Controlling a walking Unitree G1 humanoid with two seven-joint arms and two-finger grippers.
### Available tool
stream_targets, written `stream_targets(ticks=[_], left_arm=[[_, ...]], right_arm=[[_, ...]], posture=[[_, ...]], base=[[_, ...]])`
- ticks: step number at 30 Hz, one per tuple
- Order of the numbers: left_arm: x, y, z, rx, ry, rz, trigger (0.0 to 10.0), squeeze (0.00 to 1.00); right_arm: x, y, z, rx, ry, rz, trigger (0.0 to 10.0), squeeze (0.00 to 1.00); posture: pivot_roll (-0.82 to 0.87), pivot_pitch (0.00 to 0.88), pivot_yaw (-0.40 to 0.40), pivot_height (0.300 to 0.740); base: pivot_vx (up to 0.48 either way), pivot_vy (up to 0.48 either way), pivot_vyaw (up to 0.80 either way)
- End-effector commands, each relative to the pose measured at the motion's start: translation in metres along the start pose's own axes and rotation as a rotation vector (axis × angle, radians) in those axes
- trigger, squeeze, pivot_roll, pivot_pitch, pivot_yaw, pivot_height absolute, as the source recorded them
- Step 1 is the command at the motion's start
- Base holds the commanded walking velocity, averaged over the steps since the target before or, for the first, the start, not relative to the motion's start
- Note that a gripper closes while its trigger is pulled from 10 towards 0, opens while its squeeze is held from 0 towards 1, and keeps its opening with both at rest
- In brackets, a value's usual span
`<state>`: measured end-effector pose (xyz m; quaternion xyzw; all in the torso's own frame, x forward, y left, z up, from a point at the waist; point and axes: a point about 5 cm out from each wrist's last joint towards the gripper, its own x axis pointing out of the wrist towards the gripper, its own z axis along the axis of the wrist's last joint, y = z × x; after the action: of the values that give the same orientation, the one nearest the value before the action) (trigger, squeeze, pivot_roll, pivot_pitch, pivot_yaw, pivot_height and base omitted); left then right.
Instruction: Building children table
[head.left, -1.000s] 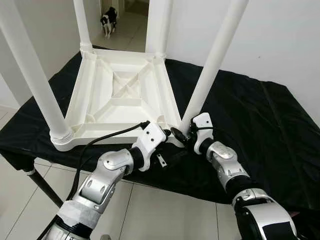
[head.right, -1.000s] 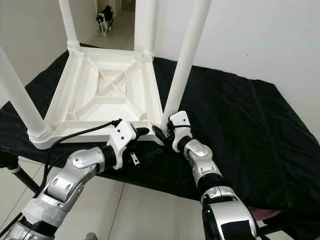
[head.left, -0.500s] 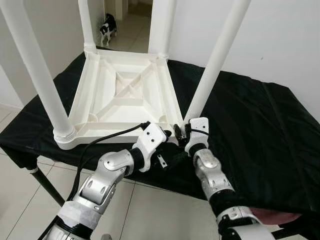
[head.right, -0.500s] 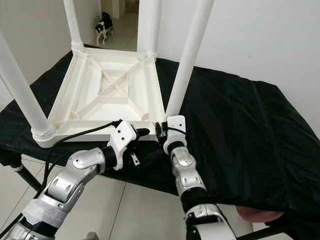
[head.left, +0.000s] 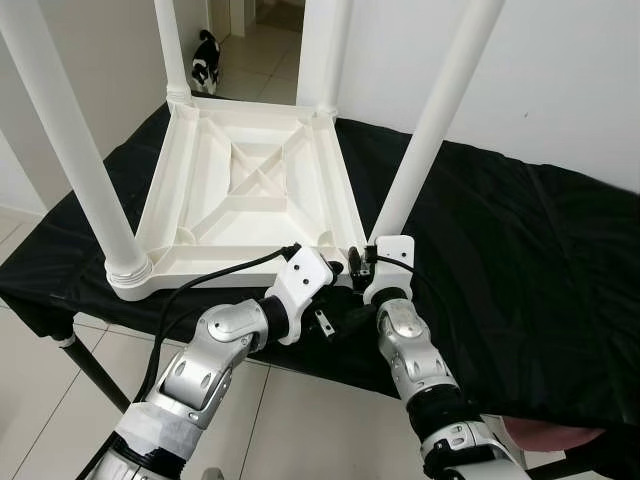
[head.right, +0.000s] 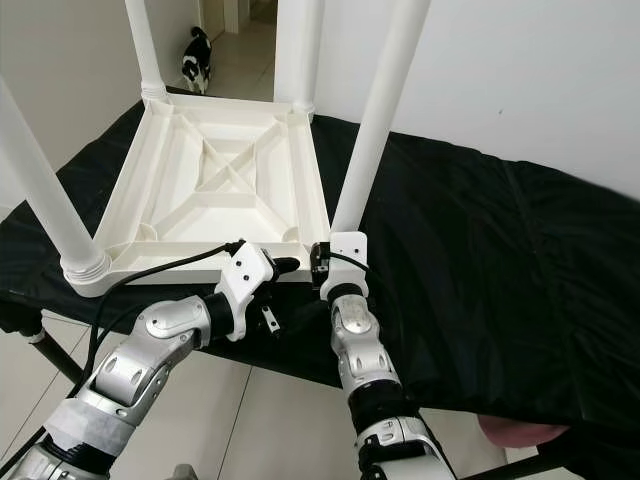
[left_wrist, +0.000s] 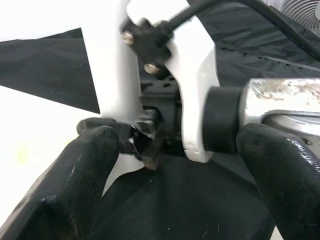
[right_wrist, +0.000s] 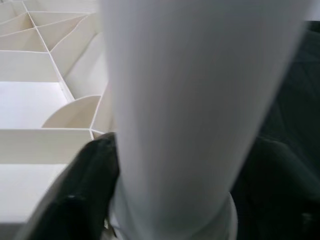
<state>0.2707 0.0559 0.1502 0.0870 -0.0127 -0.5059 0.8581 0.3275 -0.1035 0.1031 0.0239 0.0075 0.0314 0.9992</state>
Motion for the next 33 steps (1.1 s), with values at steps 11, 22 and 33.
stream_targets(ticks=[11, 22, 33], left_arm=[[0.001, -0.003, -0.001, -0.003, 0.004, -0.018, 10.0, 0.00], [0.000, -0.001, 0.000, 0.006, 0.010, -0.025, 10.0, 0.00], [-0.001, 0.002, 0.002, 0.014, 0.010, -0.016, 10.0, 0.00]], right_arm=[[-0.012, -0.033, -0.004, -0.021, -0.006, 0.144, 10.0, 1.00], [0.008, -0.053, 0.018, -0.139, -0.025, 0.487, 10.0, 0.00], [0.020, -0.024, 0.013, -0.192, 0.045, 0.716, 0.3, 0.00]], posture=[[0.00, 0.000, -0.088, 0.740], [0.00, 0.000, -0.069, 0.740], [0.01, 0.000, -0.067, 0.740]], base=[[0.000, 0.000, 0.00], [0.000, 0.000, 0.00], [0.000, 0.000, 0.00]])
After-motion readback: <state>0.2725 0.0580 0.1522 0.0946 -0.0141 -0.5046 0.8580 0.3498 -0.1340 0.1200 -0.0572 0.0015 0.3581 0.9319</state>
